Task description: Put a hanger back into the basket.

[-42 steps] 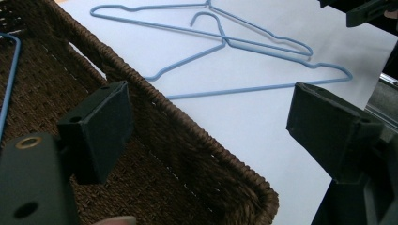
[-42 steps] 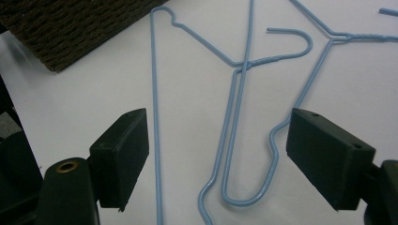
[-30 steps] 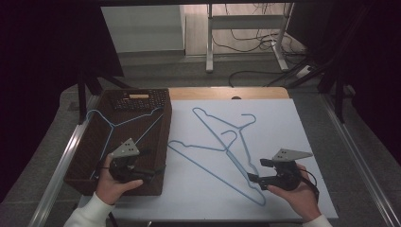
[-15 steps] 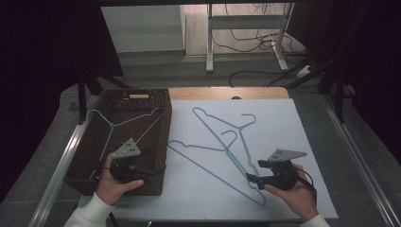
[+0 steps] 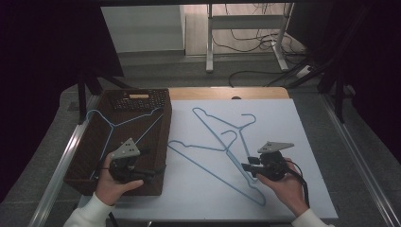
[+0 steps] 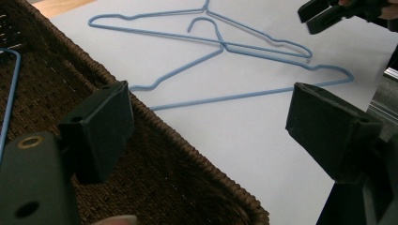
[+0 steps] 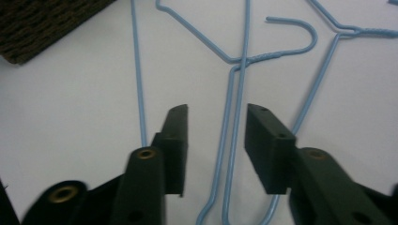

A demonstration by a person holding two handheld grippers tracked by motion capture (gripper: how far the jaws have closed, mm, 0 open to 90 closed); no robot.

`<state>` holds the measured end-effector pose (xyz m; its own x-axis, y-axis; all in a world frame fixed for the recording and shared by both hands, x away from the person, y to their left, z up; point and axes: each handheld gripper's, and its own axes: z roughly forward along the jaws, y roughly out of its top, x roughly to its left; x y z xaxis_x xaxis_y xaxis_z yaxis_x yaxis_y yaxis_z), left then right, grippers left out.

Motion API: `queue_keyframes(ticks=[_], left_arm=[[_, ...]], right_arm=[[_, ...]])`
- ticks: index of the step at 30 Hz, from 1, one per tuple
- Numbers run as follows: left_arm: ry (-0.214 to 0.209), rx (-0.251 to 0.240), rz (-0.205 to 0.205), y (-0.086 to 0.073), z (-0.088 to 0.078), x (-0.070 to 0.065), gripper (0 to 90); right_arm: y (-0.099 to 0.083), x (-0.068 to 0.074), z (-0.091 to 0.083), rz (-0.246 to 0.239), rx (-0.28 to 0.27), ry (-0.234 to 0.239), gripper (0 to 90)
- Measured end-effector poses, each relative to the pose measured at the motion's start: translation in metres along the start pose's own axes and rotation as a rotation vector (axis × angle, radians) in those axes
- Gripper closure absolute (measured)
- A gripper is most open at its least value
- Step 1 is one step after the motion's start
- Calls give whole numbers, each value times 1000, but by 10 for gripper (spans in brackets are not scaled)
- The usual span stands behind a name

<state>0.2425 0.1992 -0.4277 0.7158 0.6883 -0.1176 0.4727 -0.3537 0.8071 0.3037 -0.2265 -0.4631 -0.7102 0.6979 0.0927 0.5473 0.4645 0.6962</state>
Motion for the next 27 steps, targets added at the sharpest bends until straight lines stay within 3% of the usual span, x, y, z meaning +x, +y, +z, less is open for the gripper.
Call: queue_keyframes(ticks=[4, 11, 17, 22, 27], left_arm=[[0, 2, 2, 0, 1, 0, 154], [-1, 4, 5, 0, 1, 0, 154], [-1, 4, 10, 1, 2, 0, 155], [-3, 3, 12, 1, 1, 0, 155], [0, 0, 7, 0, 0, 1, 156]], right_arm=[[9, -2, 12, 6, 30, -21, 746], [19, -13, 33, 40, 77, -51, 733], [26, -18, 54, 10, 132, -87, 898], [26, -18, 72, 10, 203, -99, 900], [22, -14, 71, 6, 229, -96, 900]])
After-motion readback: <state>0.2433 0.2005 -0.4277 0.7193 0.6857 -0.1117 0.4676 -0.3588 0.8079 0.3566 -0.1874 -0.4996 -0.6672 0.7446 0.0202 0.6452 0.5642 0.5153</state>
